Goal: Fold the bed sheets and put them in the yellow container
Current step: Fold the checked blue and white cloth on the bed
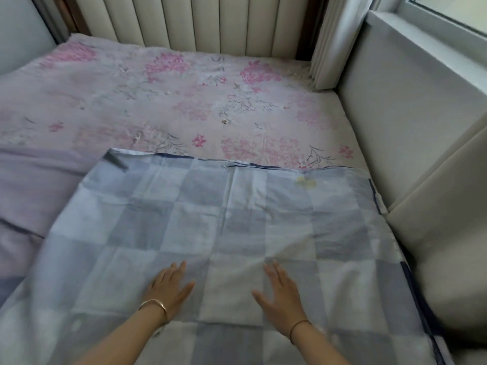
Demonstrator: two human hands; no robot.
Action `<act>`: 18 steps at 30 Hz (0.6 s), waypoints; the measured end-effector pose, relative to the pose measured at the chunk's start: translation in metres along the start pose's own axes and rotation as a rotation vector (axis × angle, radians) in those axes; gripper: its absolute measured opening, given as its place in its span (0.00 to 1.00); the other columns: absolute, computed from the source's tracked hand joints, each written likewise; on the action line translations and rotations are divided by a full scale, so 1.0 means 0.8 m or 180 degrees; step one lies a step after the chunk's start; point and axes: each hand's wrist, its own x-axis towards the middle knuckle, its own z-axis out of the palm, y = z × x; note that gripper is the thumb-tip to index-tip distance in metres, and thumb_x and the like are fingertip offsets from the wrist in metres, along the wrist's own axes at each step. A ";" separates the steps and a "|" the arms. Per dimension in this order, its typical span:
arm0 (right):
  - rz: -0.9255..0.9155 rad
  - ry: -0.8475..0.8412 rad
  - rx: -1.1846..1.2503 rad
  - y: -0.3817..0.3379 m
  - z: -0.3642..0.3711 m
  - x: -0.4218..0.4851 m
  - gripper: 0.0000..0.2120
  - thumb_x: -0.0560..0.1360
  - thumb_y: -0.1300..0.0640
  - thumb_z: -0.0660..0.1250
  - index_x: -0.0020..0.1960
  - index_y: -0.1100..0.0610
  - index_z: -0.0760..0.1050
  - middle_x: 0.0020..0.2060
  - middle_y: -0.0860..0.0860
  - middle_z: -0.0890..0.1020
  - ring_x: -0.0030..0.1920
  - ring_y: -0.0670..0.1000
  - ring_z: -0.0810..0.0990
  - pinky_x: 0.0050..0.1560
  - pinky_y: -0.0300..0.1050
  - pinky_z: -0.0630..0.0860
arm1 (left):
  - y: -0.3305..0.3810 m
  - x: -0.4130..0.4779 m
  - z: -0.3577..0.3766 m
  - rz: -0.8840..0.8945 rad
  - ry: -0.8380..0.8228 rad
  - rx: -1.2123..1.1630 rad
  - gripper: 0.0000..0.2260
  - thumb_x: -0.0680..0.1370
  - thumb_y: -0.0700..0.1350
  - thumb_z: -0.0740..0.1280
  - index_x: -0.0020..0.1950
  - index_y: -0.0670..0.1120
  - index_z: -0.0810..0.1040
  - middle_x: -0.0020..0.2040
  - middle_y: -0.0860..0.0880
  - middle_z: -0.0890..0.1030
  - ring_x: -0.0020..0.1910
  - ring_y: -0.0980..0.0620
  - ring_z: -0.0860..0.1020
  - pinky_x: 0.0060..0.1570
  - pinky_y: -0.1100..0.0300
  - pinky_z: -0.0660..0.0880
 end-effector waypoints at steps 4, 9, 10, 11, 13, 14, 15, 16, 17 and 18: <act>0.0054 -0.0119 0.0083 -0.066 -0.003 -0.043 0.52 0.61 0.19 0.43 0.76 0.48 0.50 0.77 0.47 0.47 0.76 0.47 0.48 0.73 0.45 0.48 | -0.053 -0.061 -0.041 0.0002 0.0169 -0.0210 0.30 0.80 0.60 0.49 0.77 0.51 0.42 0.78 0.49 0.48 0.76 0.50 0.51 0.73 0.56 0.51; 0.0079 0.0031 0.0069 -0.144 0.028 -0.094 0.36 0.75 0.40 0.63 0.76 0.52 0.52 0.77 0.49 0.51 0.76 0.49 0.50 0.74 0.44 0.50 | -0.114 -0.109 -0.088 0.0144 0.0269 -0.0539 0.30 0.80 0.59 0.51 0.77 0.49 0.46 0.78 0.49 0.52 0.75 0.48 0.55 0.73 0.55 0.54; 0.0133 0.0015 0.0124 -0.170 0.037 -0.107 0.36 0.75 0.40 0.64 0.76 0.52 0.53 0.77 0.50 0.52 0.76 0.49 0.51 0.74 0.45 0.51 | -0.134 -0.121 -0.100 0.0189 0.0291 -0.0582 0.30 0.80 0.59 0.52 0.77 0.49 0.47 0.77 0.49 0.53 0.75 0.48 0.56 0.72 0.55 0.55; 0.0171 0.0025 0.0178 -0.188 0.045 -0.116 0.37 0.74 0.40 0.64 0.76 0.52 0.53 0.77 0.50 0.52 0.76 0.49 0.51 0.75 0.46 0.51 | -0.149 -0.131 -0.110 0.0238 0.0326 -0.0617 0.29 0.80 0.58 0.54 0.77 0.48 0.49 0.77 0.48 0.54 0.74 0.47 0.57 0.72 0.54 0.57; 0.0270 0.0107 0.0293 -0.232 0.068 -0.139 0.37 0.74 0.41 0.65 0.75 0.52 0.54 0.76 0.50 0.53 0.76 0.50 0.52 0.75 0.47 0.53 | -0.188 -0.149 -0.131 0.0303 0.0391 -0.0642 0.29 0.80 0.58 0.56 0.77 0.48 0.52 0.77 0.48 0.56 0.74 0.47 0.58 0.70 0.53 0.59; 0.0333 0.0147 0.0380 -0.244 0.074 -0.146 0.37 0.74 0.41 0.66 0.75 0.52 0.54 0.76 0.50 0.54 0.76 0.50 0.53 0.75 0.48 0.54 | -0.200 -0.153 -0.137 0.0342 0.0424 -0.0702 0.29 0.79 0.57 0.58 0.77 0.48 0.53 0.76 0.48 0.57 0.73 0.46 0.58 0.70 0.53 0.60; 0.0391 0.0187 0.0464 -0.268 0.087 -0.157 0.37 0.74 0.41 0.66 0.75 0.52 0.54 0.76 0.50 0.54 0.76 0.51 0.53 0.74 0.48 0.55 | -0.224 -0.163 -0.145 0.0376 0.0405 -0.0765 0.30 0.79 0.57 0.59 0.76 0.48 0.54 0.76 0.47 0.58 0.73 0.46 0.59 0.70 0.52 0.60; 0.0463 0.0217 0.0547 -0.291 0.100 -0.168 0.37 0.73 0.42 0.67 0.75 0.52 0.55 0.76 0.50 0.55 0.75 0.51 0.54 0.74 0.48 0.55 | -0.247 -0.172 -0.152 0.0421 0.0365 -0.0822 0.30 0.78 0.56 0.60 0.76 0.47 0.54 0.76 0.47 0.58 0.73 0.46 0.59 0.70 0.52 0.60; 0.0506 0.0234 0.0603 -0.307 0.114 -0.177 0.37 0.73 0.42 0.67 0.75 0.53 0.55 0.76 0.50 0.55 0.75 0.51 0.54 0.74 0.47 0.56 | -0.265 -0.180 -0.155 0.0461 0.0324 -0.0876 0.30 0.78 0.56 0.61 0.76 0.47 0.55 0.75 0.46 0.59 0.73 0.46 0.59 0.70 0.52 0.60; 0.0559 0.0200 0.0659 -0.325 0.127 -0.185 0.37 0.73 0.42 0.68 0.75 0.54 0.55 0.76 0.51 0.55 0.75 0.51 0.54 0.74 0.47 0.55 | -0.285 -0.188 -0.159 0.0476 0.0261 -0.0913 0.30 0.78 0.55 0.62 0.76 0.47 0.56 0.75 0.46 0.60 0.73 0.46 0.60 0.70 0.52 0.60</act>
